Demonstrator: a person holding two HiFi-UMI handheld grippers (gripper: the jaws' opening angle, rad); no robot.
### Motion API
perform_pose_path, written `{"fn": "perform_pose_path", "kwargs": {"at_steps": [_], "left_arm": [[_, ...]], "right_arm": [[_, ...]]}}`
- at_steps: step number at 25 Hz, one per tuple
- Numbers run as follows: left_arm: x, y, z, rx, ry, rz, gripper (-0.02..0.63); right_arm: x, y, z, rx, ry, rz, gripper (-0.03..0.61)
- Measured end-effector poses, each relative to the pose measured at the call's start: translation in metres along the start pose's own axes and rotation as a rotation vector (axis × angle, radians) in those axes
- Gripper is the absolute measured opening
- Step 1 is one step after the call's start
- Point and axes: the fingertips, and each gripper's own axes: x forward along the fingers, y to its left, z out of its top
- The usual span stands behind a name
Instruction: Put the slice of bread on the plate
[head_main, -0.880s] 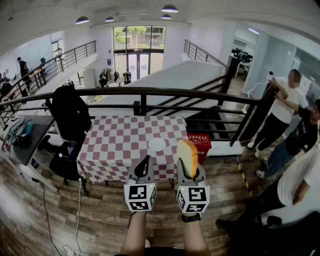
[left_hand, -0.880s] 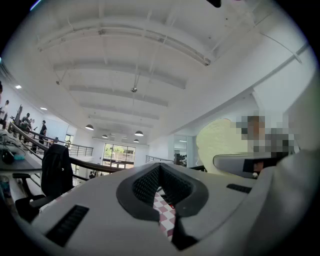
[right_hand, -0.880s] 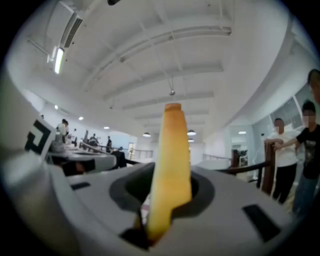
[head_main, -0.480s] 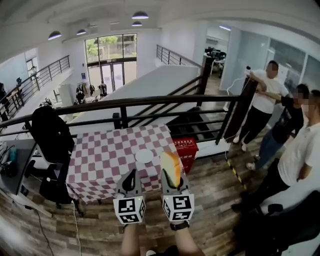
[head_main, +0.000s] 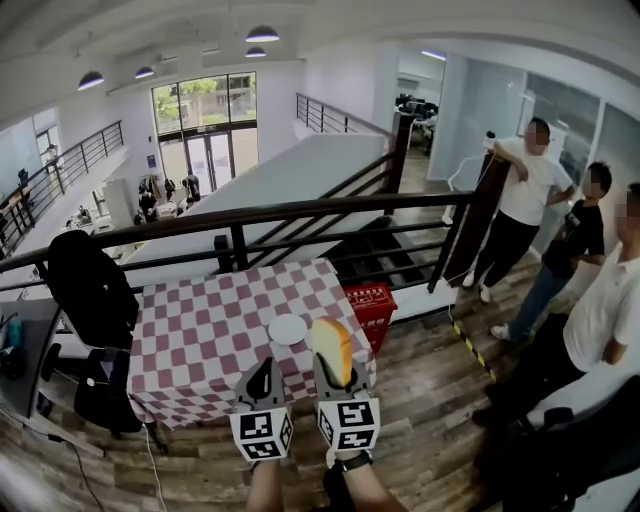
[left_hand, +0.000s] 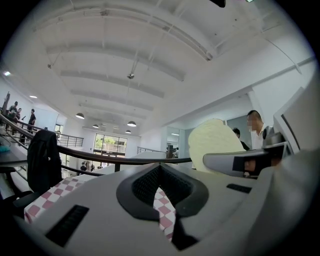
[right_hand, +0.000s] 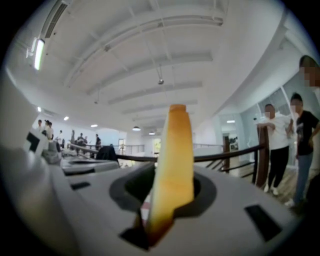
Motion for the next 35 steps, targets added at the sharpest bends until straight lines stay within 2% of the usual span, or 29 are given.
{"fn": "perform_pose_path", "kwargs": {"at_steps": [3,6,9,13,16,19,24,31,35], "left_arm": [[0.032,0.012,-0.006,0.011,0.016,0.004,0.015],[0.072,0.025,0.005,0.007,-0.01,0.022,0.015],[0.121,0.034,0.024,0.028,-0.032,0.026,0.015],[0.194,0.065,0.066,0.048,-0.088,0.071,0.015],[0.236,0.08,0.078,0.053,-0.122,0.091,0.015],[0.273,0.091,0.067,0.069,-0.106,0.104,0.015],[0.309,0.116,0.036,0.066,-0.052,0.158,0.015],[0.331,0.148,-0.01,0.029,0.041,0.188,0.015],[0.336,0.152,-0.059,-0.011,0.117,0.16,0.015]], "right_arm": [[0.037,-0.013,-0.012,0.022,0.029,0.018,0.103],[0.075,-0.033,-0.005,0.026,0.019,0.027,0.103],[0.12,-0.057,0.018,0.014,-0.008,0.049,0.104],[0.203,-0.082,0.061,0.017,-0.063,0.112,0.104],[0.252,-0.092,0.079,0.002,-0.103,0.163,0.106],[0.293,-0.097,0.077,0.006,-0.109,0.216,0.105],[0.348,-0.095,0.046,0.019,-0.035,0.294,0.106],[0.387,-0.086,-0.009,0.071,0.093,0.327,0.106],[0.393,-0.085,-0.063,0.105,0.202,0.317,0.107]]}}
